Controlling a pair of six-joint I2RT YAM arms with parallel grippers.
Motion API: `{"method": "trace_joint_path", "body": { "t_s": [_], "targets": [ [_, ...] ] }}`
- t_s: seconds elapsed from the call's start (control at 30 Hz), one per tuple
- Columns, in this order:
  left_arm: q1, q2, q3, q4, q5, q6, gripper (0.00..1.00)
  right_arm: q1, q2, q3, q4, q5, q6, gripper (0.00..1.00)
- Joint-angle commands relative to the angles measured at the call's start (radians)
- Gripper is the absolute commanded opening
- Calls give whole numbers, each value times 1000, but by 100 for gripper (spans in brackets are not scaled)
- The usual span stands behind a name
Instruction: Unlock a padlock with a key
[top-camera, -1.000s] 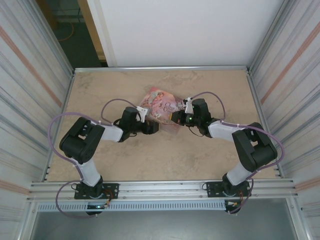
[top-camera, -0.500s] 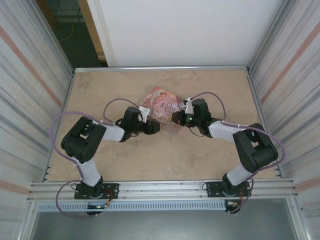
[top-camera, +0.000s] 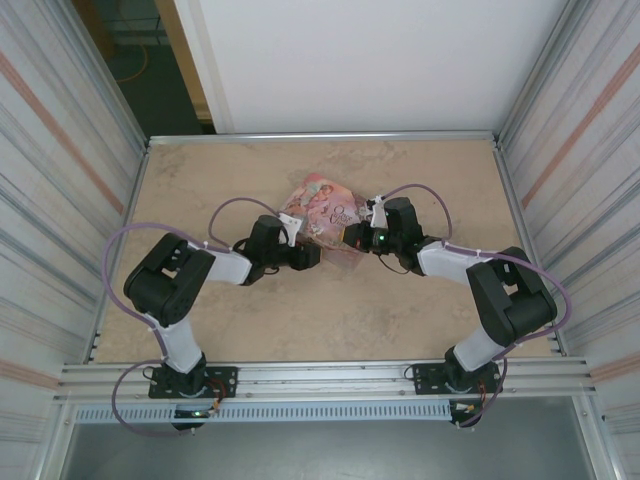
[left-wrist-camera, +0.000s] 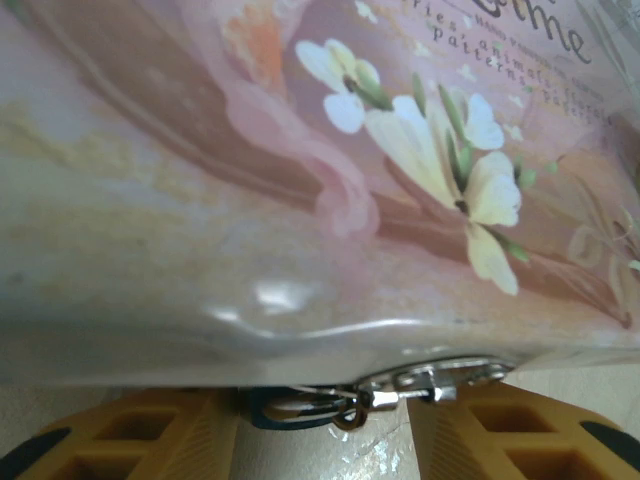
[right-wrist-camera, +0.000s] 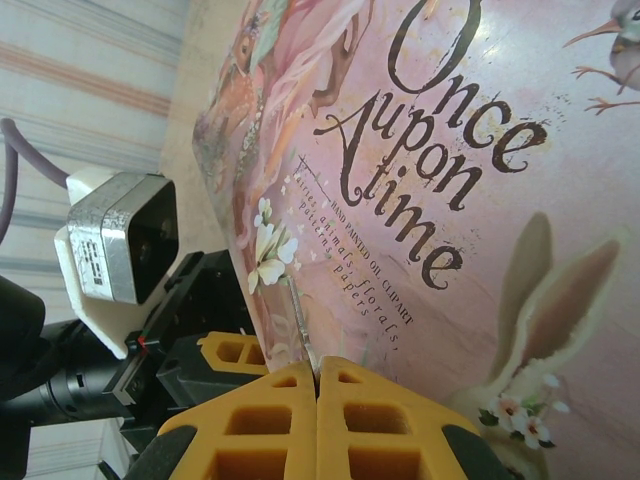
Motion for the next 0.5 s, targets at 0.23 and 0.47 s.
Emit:
{"method": "trace_joint_path", "body": {
  "t_s": [0.23,0.47],
  "targets": [
    [-29,18,23,50,-74,-22,41,0,0,-26,-151,23,-29,0],
    [-42,8,16,68,-112,-39,34,5,-15,-17,-153,20,-27,0]
  ]
}}
